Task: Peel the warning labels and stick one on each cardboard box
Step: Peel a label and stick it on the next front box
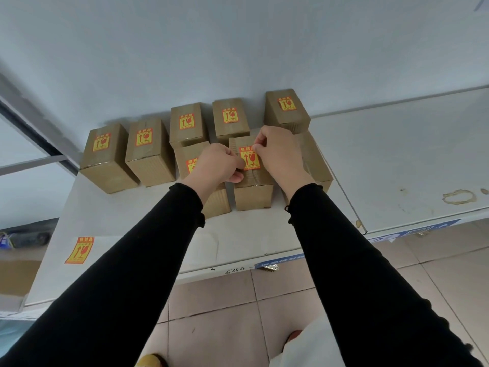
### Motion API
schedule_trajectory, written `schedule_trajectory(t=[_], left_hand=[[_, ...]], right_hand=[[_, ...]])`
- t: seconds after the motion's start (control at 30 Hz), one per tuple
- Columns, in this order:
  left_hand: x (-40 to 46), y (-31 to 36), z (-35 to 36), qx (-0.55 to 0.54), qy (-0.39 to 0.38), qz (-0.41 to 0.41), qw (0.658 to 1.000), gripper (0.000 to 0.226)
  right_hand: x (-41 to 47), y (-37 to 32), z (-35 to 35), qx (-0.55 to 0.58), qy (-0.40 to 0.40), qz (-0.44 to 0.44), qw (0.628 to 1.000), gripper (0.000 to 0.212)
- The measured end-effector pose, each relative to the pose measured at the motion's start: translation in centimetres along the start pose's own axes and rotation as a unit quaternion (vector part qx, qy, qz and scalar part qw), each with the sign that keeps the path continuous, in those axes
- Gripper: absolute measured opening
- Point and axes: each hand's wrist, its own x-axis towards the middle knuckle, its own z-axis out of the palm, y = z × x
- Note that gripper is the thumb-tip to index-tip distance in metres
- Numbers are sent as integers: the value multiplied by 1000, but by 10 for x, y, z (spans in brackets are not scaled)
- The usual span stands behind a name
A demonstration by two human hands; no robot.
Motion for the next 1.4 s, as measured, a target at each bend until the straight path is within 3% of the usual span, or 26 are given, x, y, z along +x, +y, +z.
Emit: schedule_trajectory(t=[0.63,1.2,1.4], left_hand=[[0,1,3,23,4,-3,1000,17],[-16,0,8,114,65,73,989,6],[-20,-3,8,120,81,89,985,7]], right_hand=[[-2,-3,8,-25,36,11,999,10],[-2,-9,14,-13,89,26,996,15],[-5,-2,-6,-9,-9,-25,1000,13]])
